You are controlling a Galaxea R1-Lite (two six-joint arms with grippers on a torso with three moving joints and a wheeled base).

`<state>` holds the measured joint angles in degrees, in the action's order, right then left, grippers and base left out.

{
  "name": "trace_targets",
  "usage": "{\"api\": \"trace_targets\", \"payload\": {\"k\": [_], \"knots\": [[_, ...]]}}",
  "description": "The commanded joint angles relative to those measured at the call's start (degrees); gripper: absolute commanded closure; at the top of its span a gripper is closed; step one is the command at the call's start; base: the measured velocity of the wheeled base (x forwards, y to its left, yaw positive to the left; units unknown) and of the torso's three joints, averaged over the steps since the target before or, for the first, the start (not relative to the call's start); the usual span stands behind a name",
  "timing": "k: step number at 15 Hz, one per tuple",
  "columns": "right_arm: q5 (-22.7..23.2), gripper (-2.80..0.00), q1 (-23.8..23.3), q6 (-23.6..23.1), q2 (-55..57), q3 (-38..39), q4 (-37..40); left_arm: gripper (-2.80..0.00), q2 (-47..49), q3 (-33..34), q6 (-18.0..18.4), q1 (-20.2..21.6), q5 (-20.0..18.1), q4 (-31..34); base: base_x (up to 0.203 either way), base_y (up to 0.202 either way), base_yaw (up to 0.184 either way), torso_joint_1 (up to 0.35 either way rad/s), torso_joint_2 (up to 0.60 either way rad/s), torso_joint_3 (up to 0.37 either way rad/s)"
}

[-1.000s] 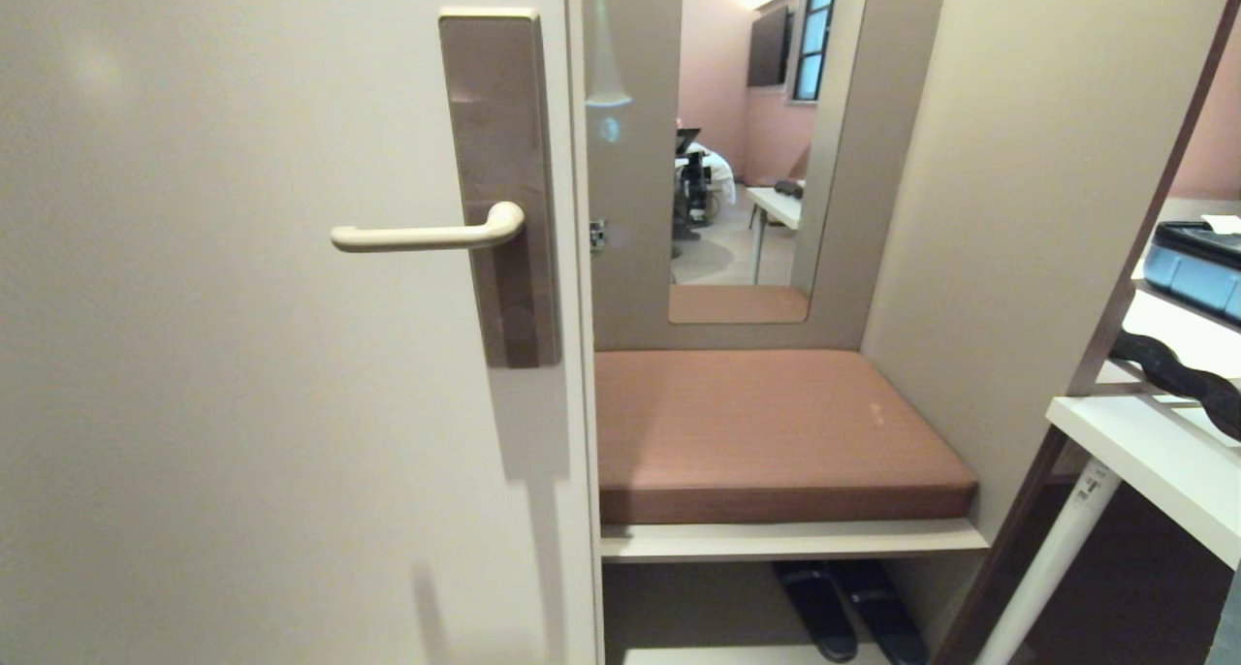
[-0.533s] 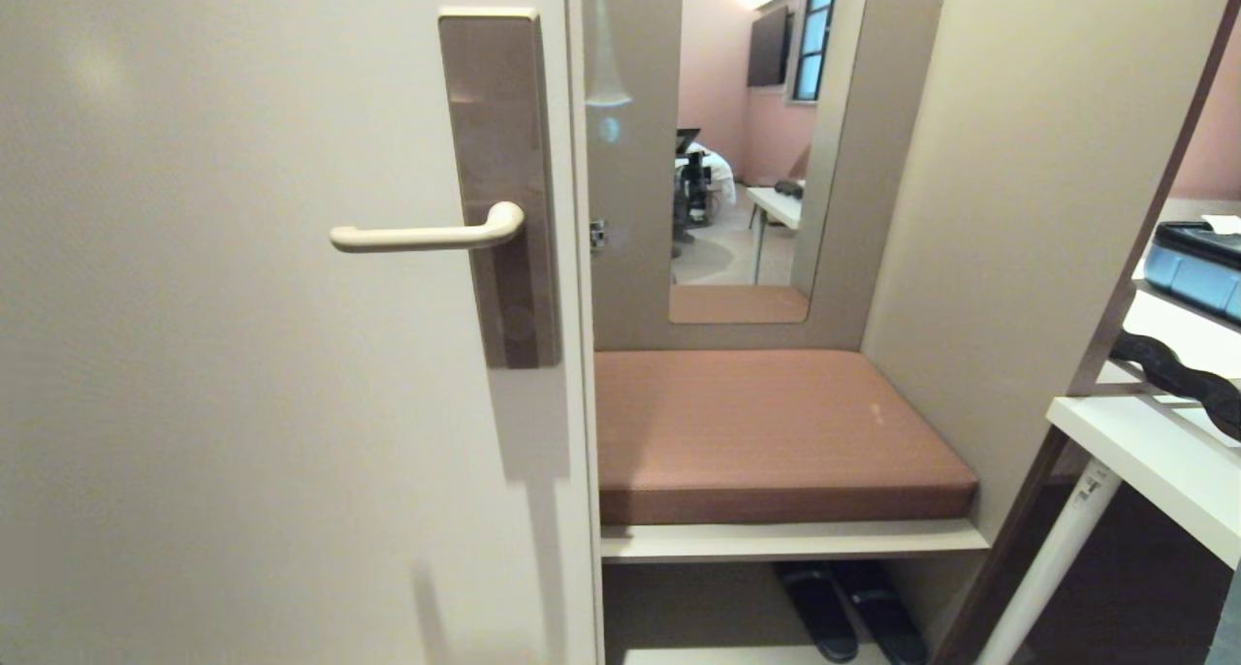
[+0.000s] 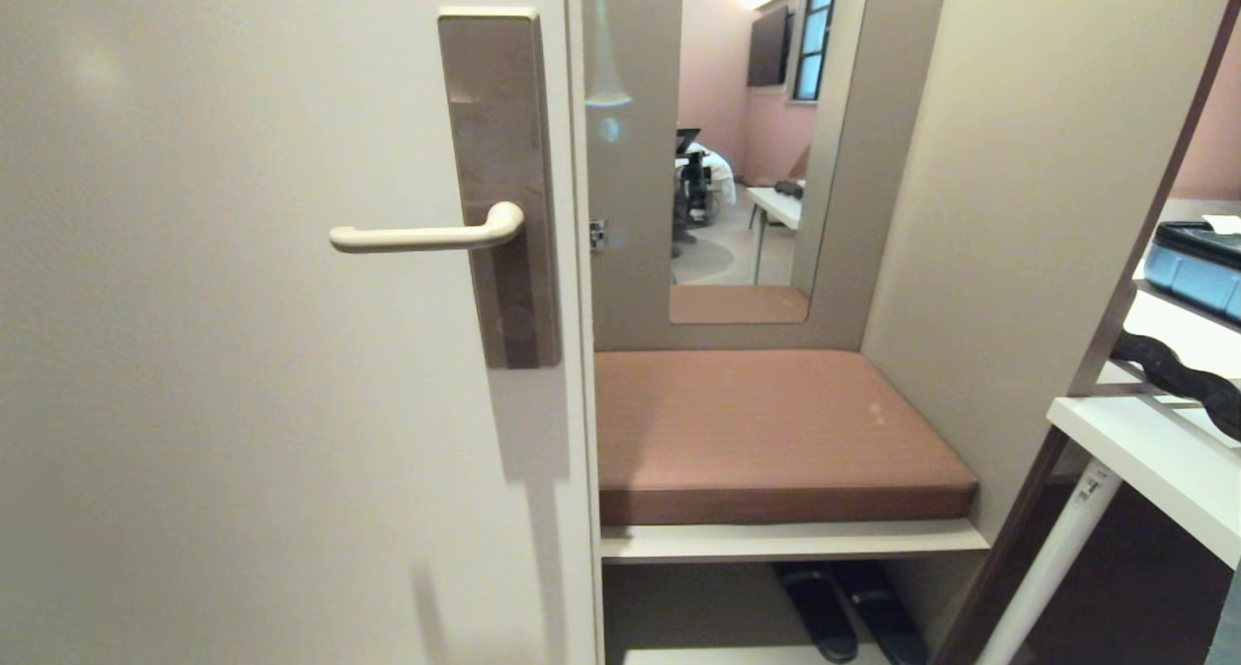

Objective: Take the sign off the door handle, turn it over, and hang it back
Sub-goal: Hand it to the other hand

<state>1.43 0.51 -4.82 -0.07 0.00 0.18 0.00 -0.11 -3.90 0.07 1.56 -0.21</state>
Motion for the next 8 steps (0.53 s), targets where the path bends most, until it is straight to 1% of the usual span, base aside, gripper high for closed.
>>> {"api": "trace_targets", "payload": {"k": [1, 5, 8], "knots": [[0.1, 0.0, 0.0, -0.1, 0.1, 0.0, 0.0, 0.0, 0.0, 0.0, 0.1, 0.0, 0.0, -0.1, 0.0, 0.0, 0.0, 0.0, 0.0, 0.0], [0.0, 0.0, 0.0, -0.3, 0.1, 0.0, -0.2, 0.0, 0.0, 0.0, -0.1, 0.0, -0.1, -0.1, 0.0, 0.0, 0.0, 0.0, 0.0, 0.0], [-0.3, 0.0, 0.0, -0.9, 0.1, -2.3, 0.5, 0.0, 0.0, 0.0, 0.3, 0.0, -0.1, 0.0, 0.0, 0.0, 0.0, 0.0, 0.0, 0.0]]}}
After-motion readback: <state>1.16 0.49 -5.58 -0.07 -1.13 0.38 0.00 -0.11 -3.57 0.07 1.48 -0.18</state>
